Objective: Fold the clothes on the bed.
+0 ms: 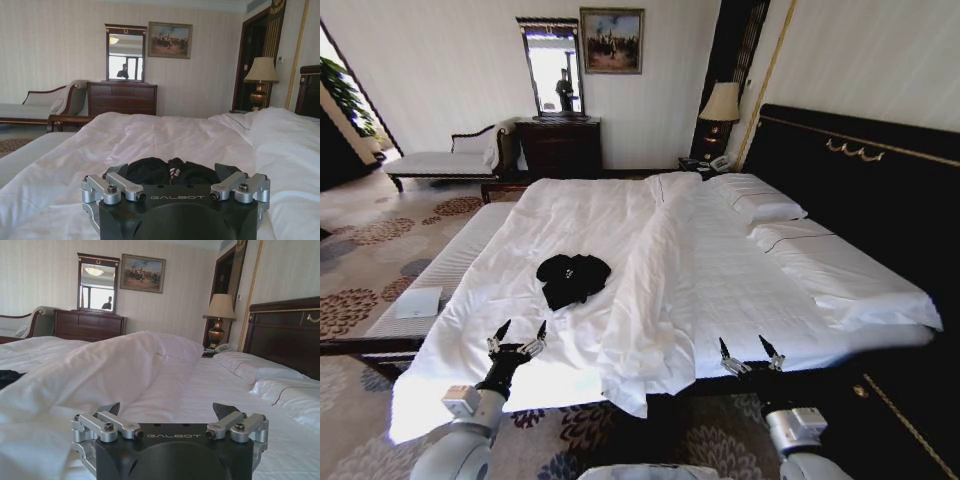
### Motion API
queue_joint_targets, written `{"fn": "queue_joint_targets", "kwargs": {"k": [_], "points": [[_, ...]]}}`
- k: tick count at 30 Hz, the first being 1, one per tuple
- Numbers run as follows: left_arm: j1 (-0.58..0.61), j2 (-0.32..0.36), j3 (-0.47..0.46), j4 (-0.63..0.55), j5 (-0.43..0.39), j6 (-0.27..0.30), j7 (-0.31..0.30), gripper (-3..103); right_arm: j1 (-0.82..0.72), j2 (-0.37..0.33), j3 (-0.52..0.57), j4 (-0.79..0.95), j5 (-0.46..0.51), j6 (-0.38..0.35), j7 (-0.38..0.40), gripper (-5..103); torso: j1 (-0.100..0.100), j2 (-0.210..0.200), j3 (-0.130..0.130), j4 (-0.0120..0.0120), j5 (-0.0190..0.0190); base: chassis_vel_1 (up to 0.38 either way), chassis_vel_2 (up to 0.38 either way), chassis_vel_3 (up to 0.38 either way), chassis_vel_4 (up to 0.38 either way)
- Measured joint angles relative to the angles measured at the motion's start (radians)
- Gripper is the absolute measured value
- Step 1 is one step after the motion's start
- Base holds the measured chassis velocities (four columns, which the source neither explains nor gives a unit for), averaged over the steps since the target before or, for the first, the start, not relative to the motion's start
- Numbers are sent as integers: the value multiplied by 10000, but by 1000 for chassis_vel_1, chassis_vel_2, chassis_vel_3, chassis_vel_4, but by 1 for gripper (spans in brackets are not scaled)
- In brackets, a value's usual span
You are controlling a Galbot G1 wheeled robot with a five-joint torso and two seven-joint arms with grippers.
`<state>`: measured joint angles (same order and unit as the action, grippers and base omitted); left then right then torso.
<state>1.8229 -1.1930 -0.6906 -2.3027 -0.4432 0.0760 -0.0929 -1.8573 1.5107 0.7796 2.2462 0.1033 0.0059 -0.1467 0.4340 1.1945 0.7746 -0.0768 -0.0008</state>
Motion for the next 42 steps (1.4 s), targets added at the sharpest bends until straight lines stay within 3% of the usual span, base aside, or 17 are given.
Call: {"fn": "queue_joint_targets", "kwargs": {"k": [11,17,22,30,31,38,42], "points": [[177,-128,-88,-15,-8,-66,30,99,41,-17,-48,-26,-1,-23,-63,100,0,0,0,0,1,177,174,-176,-177],[225,-208,-112,20,-8,-123,46,99,74,-461,-311,151,1090,-564,55,100,0,1,-1,-3,-1,99,100,-87,-95],[252,-290,-188,-17,-40,-160,23,99,353,-1675,-502,354,3582,-1631,516,100,0,0,0,0,8,8,4,-6,-10],[95,-257,0,178,-69,-176,32,99,942,-2360,-791,240,4399,-2365,765,100,0,0,0,-5,0,0,0,0,0],[149,-249,-10,191,-144,-177,30,97,1531,-3012,-1138,36,4872,-2841,882,100,0,0,0,4,0,0,0,0,0],[69,-237,-48,191,-148,-163,21,99,2690,-4072,-1858,-436,4864,-3327,1085,100,0,0,1,0,5,0,0,0,0],[82,-248,-34,156,-107,-113,-15,97,3546,-4787,-2503,-1064,4217,-3459,1181,100,1,0,1,0,-1,0,0,0,0]]}}
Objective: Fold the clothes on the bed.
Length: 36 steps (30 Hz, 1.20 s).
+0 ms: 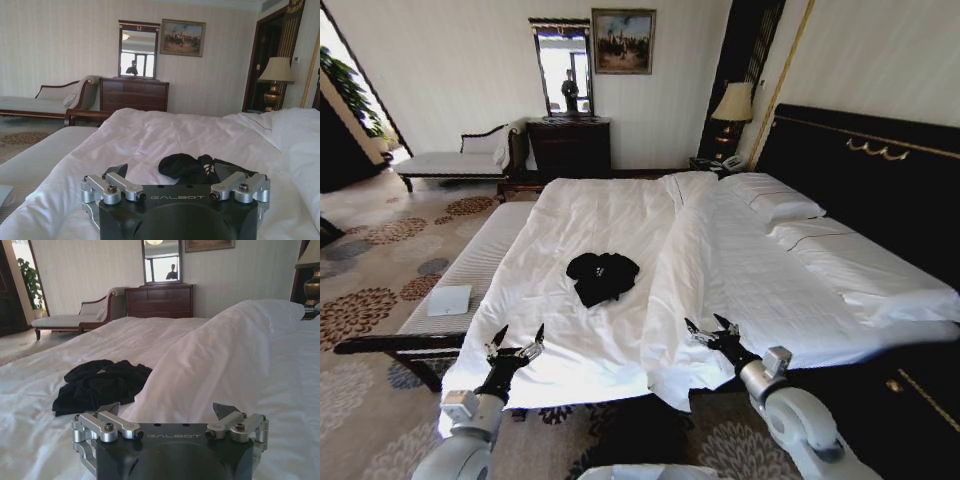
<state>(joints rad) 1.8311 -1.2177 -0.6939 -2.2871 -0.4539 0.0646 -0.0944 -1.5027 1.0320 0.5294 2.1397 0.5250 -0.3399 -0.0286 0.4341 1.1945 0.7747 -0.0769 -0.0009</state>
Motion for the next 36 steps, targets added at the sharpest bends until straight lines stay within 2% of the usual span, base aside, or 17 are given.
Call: {"fn": "queue_joint_targets", "kwargs": {"k": [6,12,19,20,21,22,24,27,30,31,33,34,36], "points": [[69,-17,-93,-15,18,3,-5,98,604,-129,-515,-661,-441,-184,266,100,-1,0,0,0,3,0,0,0,0],[64,20,-127,-41,17,14,-34,98,1077,-1,-943,-1354,-694,-693,750,100,0,0,0,0,2,0,0,0,0],[65,34,-93,-93,28,47,-90,98,1197,70,-1064,-1733,-121,-956,843,100,-1,0,0,-1,2,0,0,0,0],[72,34,-92,-93,32,48,-91,98,1224,91,-1082,-1758,-51,-969,839,102,-1,0,0,-1,2,0,0,0,0],[75,36,-89,-93,38,48,-91,98,1253,121,-1092,-1784,30,-977,837,98,-1,0,-1,0,2,0,0,0,0],[75,36,-89,-93,38,48,-91,98,1253,121,-1092,-1784,30,-977,837,98,-1,0,-1,0,2,0,0,0,0],[74,46,-78,-95,41,48,-94,98,1274,173,-1091,-1809,150,-985,838,88,-1,0,-1,0,2,0,0,0,0],[65,58,-71,-102,43,49,-99,98,1228,186,-1073,-1810,162,-985,839,83,-1,0,-1,0,2,0,0,0,0],[45,75,-47,-102,46,50,-102,98,1132,194,-1034,-1782,147,-970,838,66,-1,0,-1,-1,2,0,0,0,0],[45,75,-47,-102,46,50,-102,98,1132,194,-1034,-1782,147,-970,838,66,-1,0,-1,-1,2,0,0,0,0],[36,99,-28,-117,62,56,-124,98,1071,186,-998,-1728,130,-948,835,56,-1,0,-1,0,2,0,0,0,0],[37,108,-25,-141,66,58,-128,98,1045,171,-975,-1697,127,-939,828,56,-1,0,-1,0,2,0,0,0,0],[59,127,-25,-187,70,61,-133,98,993,149,-919,-1614,126,-917,808,44,0,0,-1,0,2,0,0,0,0]]}}
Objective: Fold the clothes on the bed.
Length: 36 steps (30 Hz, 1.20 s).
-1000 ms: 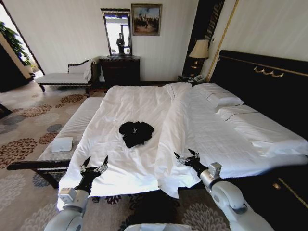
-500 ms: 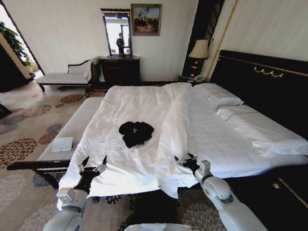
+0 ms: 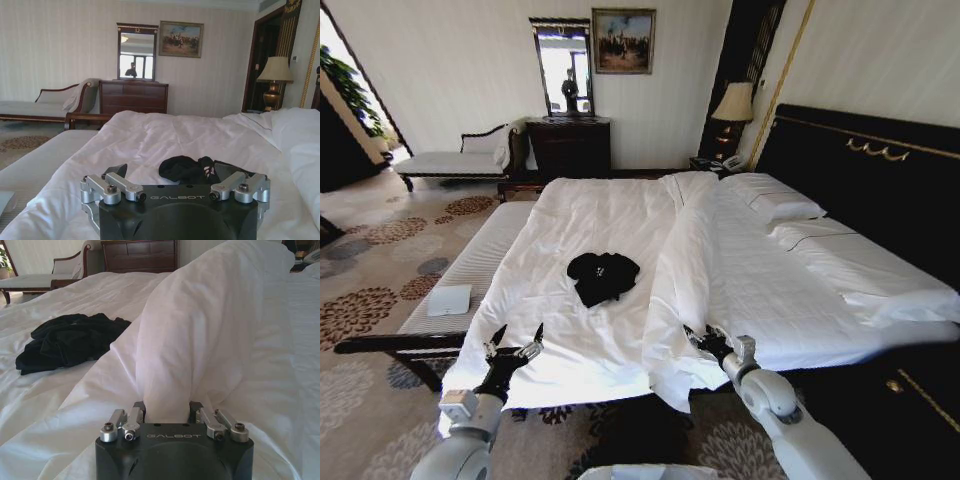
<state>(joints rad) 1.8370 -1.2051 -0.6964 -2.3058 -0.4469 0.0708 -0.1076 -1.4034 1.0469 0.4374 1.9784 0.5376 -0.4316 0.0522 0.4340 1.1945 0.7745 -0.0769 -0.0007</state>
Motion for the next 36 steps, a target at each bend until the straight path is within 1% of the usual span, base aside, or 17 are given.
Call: {"fn": "queue_joint_targets", "kwargs": {"k": [1,3,4,6,7,10,11,12,21,23,24,25,28,30,32,35,36], "points": [[0,0,0,0,0,0,0,98,0,0,0,0,0,0,0,44,0,0,0,0,0,0,0,0,0],[41,-7,-3,-25,18,0,-2,98,-45,-6,47,58,-5,25,-8,34,0,0,0,0,1,0,0,0,0],[52,-19,-3,-25,28,0,-2,98,-53,-6,53,61,-17,30,-9,34,0,0,0,0,0,0,0,0,0],[85,-51,10,-27,54,0,-2,98,-57,1,60,73,-46,51,-9,23,0,0,0,1,0,0,0,0,0],[85,-51,10,-27,54,0,-2,98,-57,1,60,73,-46,51,-9,23,0,0,0,1,0,0,0,0,0],[87,-67,22,-33,73,-4,-2,98,-64,40,69,144,-58,63,-6,7,0,0,0,1,0,0,0,0,0],[81,-69,22,-33,74,-5,-2,98,-70,49,71,175,-56,63,-4,7,0,0,0,0,0,0,0,0,0],[73,-72,23,-34,74,-6,-3,98,-82,58,76,221,-54,63,-3,3,0,0,0,1,0,0,0,0,0],[46,-103,63,-10,74,-12,-3,98,-218,132,360,398,-28,62,3,3,0,0,0,1,1,0,0,0,0],[3,-102,86,32,75,-12,-3,98,-356,324,705,621,198,19,125,3,0,0,0,3,0,0,0,0,0],[-40,-106,96,51,75,-13,-3,98,-541,619,1089,855,464,-23,229,3,0,0,0,3,2,0,0,0,0],[-40,-106,96,51,75,-13,-3,98,-541,619,1089,855,464,-23,229,3,0,0,0,3,2,0,0,0,0],[-90,-124,100,87,45,-14,-3,98,-1140,1179,2104,1297,962,-27,352,3,0,0,0,2,2,0,0,0,0],[-109,-118,101,113,37,-15,-3,98,-1386,1275,2439,1400,900,46,352,3,0,0,0,3,0,0,0,0,0],[-190,-108,113,174,21,-22,-2,98,-1893,1416,3170,1582,616,308,300,3,0,0,0,2,1,0,0,0,0],[-314,-102,185,267,-17,-23,-18,98,-2546,1574,4424,1755,574,712,191,3,-1,1,0,-1,1,0,0,0,0],[-314,-102,185,267,-17,-23,-18,98,-2546,1574,4424,1755,574,712,191,3,-1,1,0,-1,1,0,0,0,0]]}}
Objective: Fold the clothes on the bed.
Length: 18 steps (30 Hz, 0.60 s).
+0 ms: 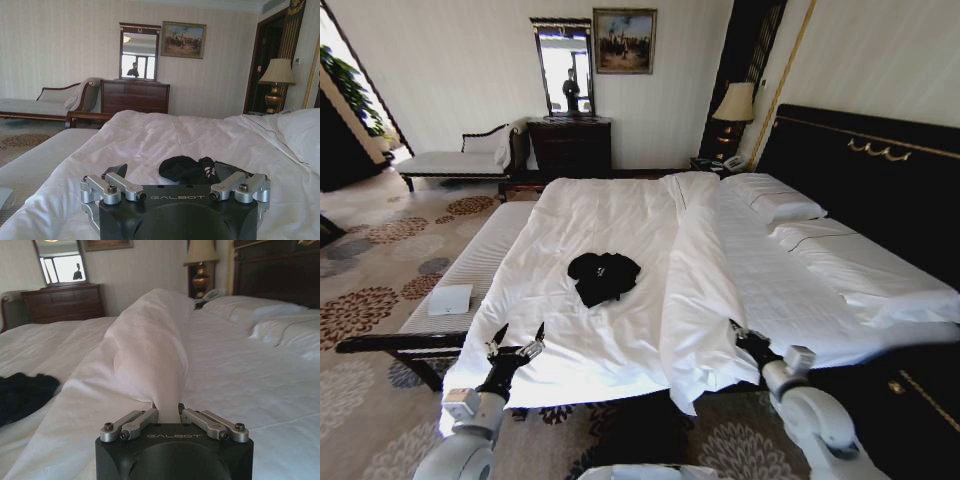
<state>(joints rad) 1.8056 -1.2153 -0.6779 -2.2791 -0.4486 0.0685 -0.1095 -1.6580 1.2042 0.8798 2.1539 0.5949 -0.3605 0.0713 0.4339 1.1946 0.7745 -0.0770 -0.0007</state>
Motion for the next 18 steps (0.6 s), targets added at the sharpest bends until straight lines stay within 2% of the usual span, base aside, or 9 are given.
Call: {"fn": "queue_joint_targets", "kwargs": {"k": [4,5,7,11,13,18], "points": [[-94,9,181,105,7,0,-28,98,-329,288,1629,-141,-6,387,-162,3,0,1,0,1,0,0,0,0,0],[-94,9,181,105,7,0,-28,98,-329,288,1629,-141,-6,387,-162,3,0,1,0,1,0,0,0,0,0],[-133,8,221,118,9,0,-52,98,-376,364,2289,-460,81,586,-190,3,0,1,0,0,1,0,0,0,0],[-149,-4,230,122,14,0,-61,98,-327,340,2851,-1118,317,734,-163,3,0,0,0,3,4,0,0,0,0],[-147,-22,218,113,21,0,-71,98,-210,318,3196,-1466,1015,639,-27,3,0,0,0,5,3,0,0,0,0],[-81,-25,168,59,27,0,-84,98,199,153,3766,-2418,1509,593,68,3,0,0,1,6,3,0,0,0,0]]}}
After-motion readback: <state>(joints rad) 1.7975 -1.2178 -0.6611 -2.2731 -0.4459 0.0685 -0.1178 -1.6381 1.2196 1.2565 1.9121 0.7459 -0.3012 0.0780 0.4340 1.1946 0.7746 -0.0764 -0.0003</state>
